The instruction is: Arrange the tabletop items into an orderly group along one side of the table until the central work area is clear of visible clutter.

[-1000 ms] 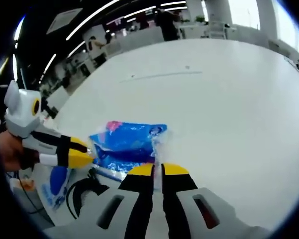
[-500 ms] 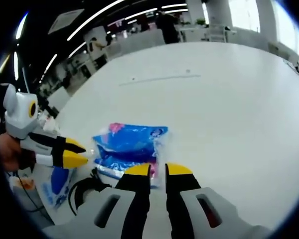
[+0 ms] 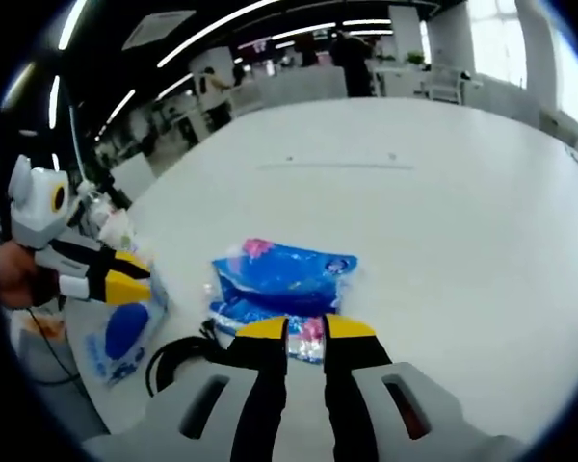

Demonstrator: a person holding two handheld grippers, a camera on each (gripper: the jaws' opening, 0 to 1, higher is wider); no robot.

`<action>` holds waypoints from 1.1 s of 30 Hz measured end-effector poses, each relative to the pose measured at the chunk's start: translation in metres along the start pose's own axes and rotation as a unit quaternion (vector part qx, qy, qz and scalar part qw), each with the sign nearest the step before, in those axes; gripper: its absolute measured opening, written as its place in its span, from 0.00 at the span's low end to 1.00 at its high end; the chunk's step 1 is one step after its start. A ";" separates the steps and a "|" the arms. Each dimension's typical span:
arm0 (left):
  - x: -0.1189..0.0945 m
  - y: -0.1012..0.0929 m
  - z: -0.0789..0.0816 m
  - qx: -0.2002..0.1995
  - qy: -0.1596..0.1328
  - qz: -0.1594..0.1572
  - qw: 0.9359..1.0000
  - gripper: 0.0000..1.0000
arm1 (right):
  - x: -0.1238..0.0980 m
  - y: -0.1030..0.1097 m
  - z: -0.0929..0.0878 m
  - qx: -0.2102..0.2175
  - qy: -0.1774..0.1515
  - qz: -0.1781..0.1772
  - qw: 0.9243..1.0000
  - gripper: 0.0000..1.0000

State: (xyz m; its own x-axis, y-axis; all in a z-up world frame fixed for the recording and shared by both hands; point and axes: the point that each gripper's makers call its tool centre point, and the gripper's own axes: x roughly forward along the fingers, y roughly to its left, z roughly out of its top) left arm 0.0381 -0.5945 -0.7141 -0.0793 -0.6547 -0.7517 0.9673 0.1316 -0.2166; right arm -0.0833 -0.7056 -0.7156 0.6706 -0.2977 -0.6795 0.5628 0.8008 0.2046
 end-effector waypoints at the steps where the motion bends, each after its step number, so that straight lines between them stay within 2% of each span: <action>1: -0.002 0.002 -0.001 -0.002 -0.001 0.002 1.000 0.18 | 0.001 0.003 0.000 -0.003 0.000 0.003 1.000 0.11; 6: -0.016 0.015 -0.008 -0.012 -0.014 0.011 1.000 0.18 | 0.003 0.017 -0.001 -0.019 0.002 0.018 1.000 0.11; 10: -0.030 0.025 -0.016 -0.037 -0.023 0.019 0.999 0.17 | 0.005 0.033 0.000 -0.041 0.004 0.036 0.999 0.11; 17: -0.056 0.036 -0.042 -0.074 -0.034 0.036 0.996 0.17 | 0.008 0.061 0.001 -0.074 0.007 0.069 0.995 0.12; 21: -0.068 0.040 -0.053 -0.091 -0.042 0.042 0.994 0.17 | 0.012 0.079 -0.006 -0.106 0.021 0.092 0.990 0.12; 26: -0.083 0.045 -0.069 -0.121 -0.048 0.051 0.990 0.17 | 0.017 0.095 -0.014 -0.124 0.031 0.111 0.986 0.12; 33: -0.103 0.047 -0.103 -0.157 -0.046 0.068 0.984 0.16 | 0.027 0.118 -0.023 -0.147 0.042 0.139 0.978 0.13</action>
State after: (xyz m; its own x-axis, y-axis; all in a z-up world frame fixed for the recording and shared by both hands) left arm 0.0674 -0.4445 -0.7111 0.0831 -0.6781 -0.7303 0.8447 0.4368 -0.3094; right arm -0.0091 -0.6071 -0.7260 0.7290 -0.0130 -0.6844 0.1931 0.9631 0.1874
